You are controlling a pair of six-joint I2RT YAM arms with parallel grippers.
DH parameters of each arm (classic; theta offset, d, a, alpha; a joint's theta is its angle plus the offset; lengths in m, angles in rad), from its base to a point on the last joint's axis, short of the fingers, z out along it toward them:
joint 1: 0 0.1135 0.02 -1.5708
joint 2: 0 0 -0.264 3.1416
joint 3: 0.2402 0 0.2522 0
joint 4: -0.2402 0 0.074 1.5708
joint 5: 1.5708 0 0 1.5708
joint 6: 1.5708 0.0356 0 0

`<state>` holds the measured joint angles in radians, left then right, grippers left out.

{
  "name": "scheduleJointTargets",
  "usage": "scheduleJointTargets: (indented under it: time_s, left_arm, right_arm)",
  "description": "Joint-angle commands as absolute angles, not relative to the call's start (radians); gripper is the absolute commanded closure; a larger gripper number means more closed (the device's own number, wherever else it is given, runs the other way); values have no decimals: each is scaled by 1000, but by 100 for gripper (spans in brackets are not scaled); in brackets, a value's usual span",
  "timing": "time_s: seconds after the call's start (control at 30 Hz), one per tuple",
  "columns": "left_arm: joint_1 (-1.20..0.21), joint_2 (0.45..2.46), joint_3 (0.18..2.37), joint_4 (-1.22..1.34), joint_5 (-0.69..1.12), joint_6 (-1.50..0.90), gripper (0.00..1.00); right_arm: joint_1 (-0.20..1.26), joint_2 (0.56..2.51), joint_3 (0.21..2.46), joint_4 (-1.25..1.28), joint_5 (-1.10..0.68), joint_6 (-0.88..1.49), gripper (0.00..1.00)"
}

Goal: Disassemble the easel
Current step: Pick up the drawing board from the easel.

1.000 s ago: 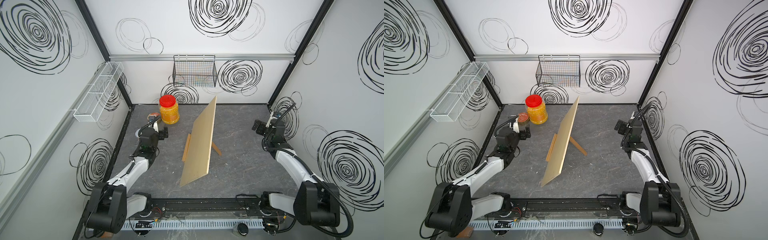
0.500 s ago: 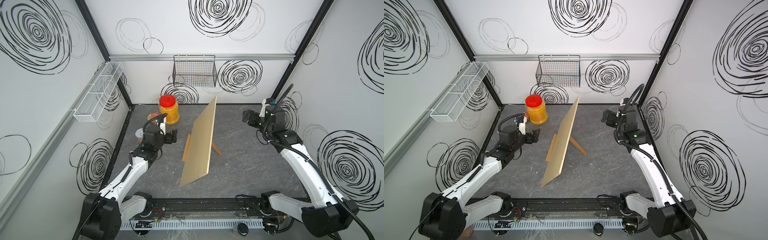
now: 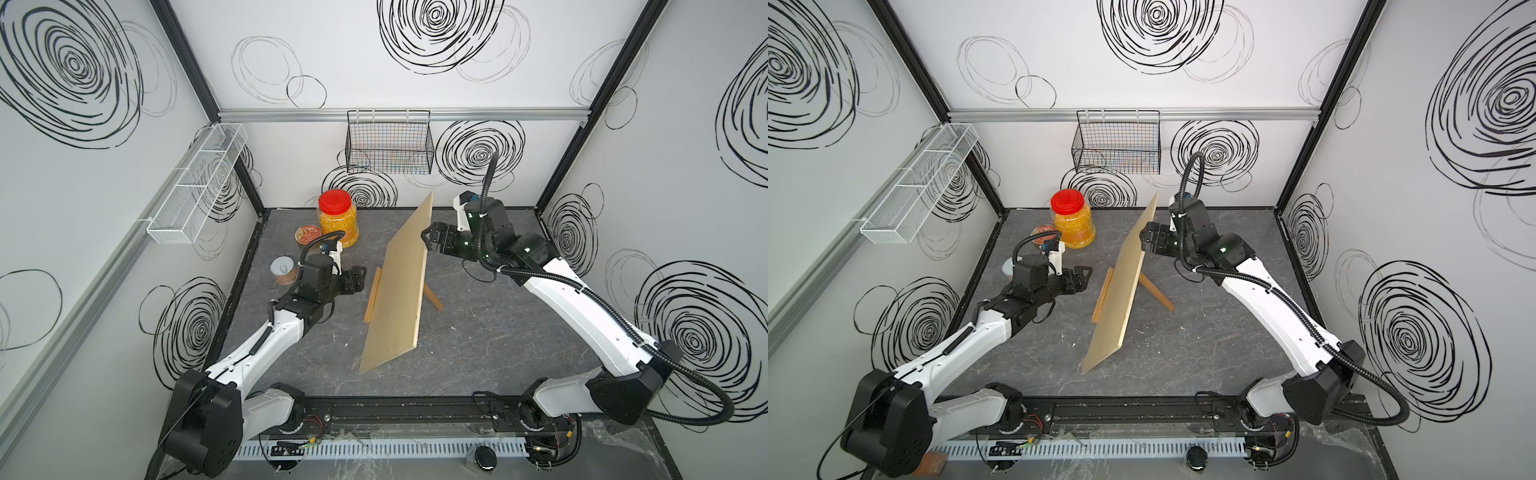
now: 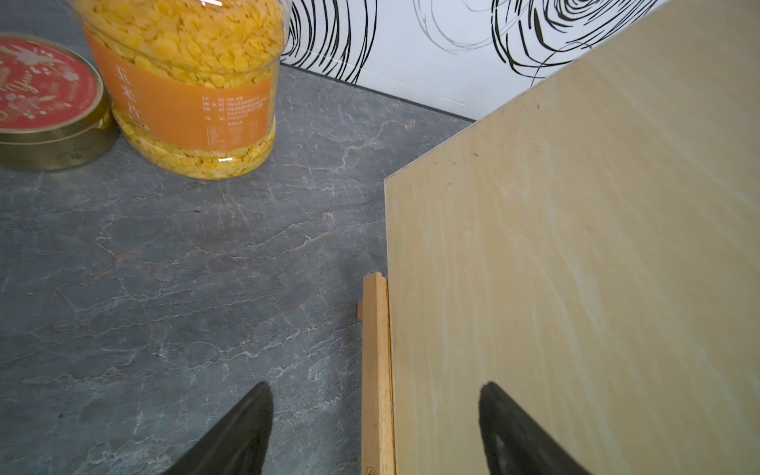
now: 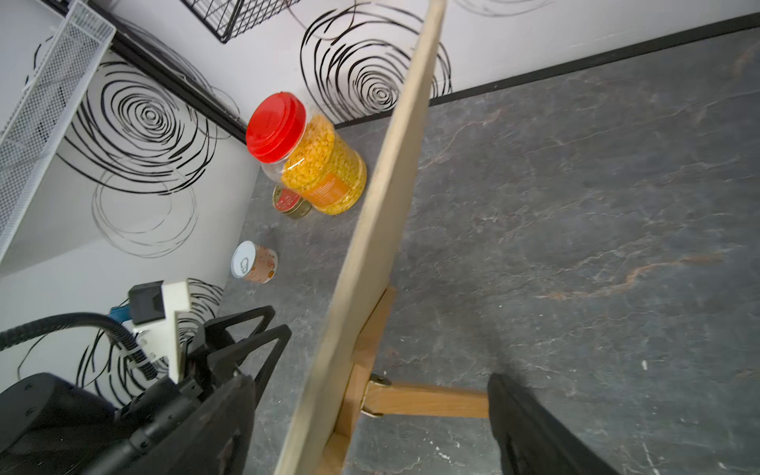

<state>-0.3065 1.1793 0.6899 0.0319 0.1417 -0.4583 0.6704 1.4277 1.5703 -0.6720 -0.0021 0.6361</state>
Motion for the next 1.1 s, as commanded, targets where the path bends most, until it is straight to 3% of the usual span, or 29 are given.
scheduleJointTargets:
  time_s: [0.0, 0.2, 0.6, 1.07]
  left_arm:
    - [-308, 1194, 662, 99, 170, -525, 21]
    - [-342, 1230, 629, 131, 169, -557, 23]
    - [-419, 1316, 620, 170, 149, -616, 24]
    - [-416, 1311, 639, 132, 132, -620, 23]
  right_arm:
    - [700, 1455, 1622, -737, -34, 686, 9]
    - [712, 1522, 1635, -760, -30, 700, 14]
    - [676, 1589, 1687, -794, -32, 663, 59]
    - [652, 1638, 1768, -805, -86, 644, 93]
